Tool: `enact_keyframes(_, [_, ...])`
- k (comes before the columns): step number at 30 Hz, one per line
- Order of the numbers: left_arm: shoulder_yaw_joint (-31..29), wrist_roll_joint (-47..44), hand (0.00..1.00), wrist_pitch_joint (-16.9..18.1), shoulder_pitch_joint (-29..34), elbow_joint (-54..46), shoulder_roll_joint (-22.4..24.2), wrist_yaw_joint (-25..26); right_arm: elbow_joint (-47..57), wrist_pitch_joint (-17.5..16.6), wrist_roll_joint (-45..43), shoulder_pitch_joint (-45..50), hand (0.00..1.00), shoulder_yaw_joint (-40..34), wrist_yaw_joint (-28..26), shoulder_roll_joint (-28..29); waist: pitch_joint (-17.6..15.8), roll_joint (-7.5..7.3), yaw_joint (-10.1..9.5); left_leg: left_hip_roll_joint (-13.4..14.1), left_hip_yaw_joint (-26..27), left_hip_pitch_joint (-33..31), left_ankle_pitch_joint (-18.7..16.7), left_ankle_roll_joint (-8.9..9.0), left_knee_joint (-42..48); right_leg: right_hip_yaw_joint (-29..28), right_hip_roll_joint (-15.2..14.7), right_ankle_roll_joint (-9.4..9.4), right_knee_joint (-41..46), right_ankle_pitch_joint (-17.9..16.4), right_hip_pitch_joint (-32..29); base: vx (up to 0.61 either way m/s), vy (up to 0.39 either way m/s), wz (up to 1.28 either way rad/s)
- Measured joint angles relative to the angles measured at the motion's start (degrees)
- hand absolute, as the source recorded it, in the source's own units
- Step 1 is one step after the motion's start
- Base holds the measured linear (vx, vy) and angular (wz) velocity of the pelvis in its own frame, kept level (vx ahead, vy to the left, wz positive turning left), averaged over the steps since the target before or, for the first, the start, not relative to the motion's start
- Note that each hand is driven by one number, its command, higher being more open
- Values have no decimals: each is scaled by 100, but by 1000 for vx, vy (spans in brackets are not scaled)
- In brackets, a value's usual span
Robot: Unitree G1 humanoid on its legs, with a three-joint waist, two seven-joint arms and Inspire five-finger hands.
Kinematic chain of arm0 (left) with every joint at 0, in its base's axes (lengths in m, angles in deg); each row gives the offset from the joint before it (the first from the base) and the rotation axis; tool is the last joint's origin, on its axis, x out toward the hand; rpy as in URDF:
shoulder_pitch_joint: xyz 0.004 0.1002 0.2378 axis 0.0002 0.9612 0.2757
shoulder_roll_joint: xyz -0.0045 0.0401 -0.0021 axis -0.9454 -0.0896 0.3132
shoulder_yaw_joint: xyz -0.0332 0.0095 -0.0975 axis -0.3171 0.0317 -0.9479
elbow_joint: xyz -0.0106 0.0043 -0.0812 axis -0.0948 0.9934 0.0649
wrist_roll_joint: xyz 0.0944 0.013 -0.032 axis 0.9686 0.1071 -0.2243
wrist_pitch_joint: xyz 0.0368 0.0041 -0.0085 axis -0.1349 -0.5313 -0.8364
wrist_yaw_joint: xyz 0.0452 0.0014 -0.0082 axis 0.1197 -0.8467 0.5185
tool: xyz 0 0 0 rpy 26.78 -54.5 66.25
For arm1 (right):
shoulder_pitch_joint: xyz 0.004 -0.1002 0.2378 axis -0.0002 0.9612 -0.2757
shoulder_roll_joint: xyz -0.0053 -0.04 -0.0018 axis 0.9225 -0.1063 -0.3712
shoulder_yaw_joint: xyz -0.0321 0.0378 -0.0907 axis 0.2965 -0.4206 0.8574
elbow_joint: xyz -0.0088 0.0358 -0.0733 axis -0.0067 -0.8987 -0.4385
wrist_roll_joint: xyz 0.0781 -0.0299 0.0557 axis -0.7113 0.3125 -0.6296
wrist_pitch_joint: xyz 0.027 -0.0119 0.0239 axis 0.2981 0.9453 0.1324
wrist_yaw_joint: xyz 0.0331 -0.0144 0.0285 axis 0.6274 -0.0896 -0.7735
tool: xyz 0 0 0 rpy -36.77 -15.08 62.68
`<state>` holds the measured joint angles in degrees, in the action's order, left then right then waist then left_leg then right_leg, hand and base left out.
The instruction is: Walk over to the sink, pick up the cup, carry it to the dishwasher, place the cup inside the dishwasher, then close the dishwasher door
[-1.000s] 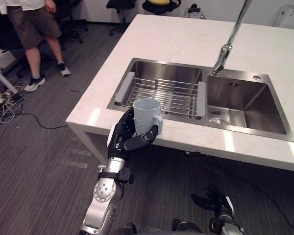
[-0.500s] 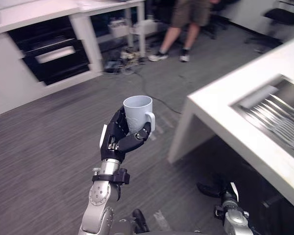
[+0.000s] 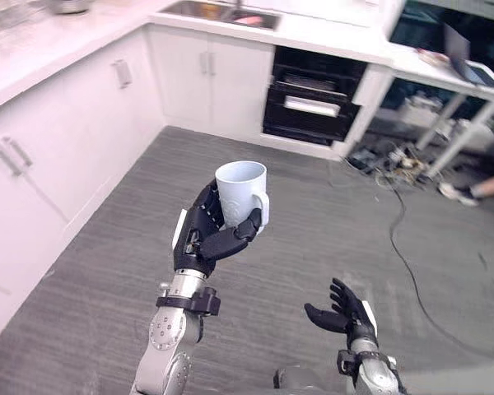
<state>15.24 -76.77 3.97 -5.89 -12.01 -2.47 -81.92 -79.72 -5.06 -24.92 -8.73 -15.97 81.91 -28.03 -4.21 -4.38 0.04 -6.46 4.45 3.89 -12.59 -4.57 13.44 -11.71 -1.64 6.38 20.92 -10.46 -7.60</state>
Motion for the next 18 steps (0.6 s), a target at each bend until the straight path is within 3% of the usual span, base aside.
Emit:
enact_keyframes(2, [18,1,30,1,5,105,39,-16,-4,-44,16,-59,90,6,3,-8,28,48,0,82,21,-142,-96,250,460,-45,3,-152,-307,94,215,193,-30,-19])
enact_keyframes(3, [446,11,30,-107,-62,800,-388,-170,-1296,33,302,-37,90,68,88,-258,122,82,403,944,-383,-987,467,695,135,-65,-58,-189,-1376,576,645,104,-2,-8])
enact_keyframes(10, [445,12,30,-108,-98,803,-354,-164,-1353,27,280,2,90,52,86,-258,101,111,415,977,-168,-893,463,698,110,-209,-48,-180,-1393,601,645,3,1,-11])
enact_keyframes(16, [378,60,30,-123,-316,1152,-230,-94,-2067,126,200,129,90,-114,87,-241,95,120,538,955,-48,-754,504,711,-128,-34,-173,-173,-1397,604,689,3,-5,-5])
enact_keyframes(18, [235,187,30,-163,-369,1416,-131,15,-2086,188,171,262,90,-193,88,-227,87,130,564,1159,517,-741,462,726,-140,230,-259,-164,-1387,598,699,6,-41,16])
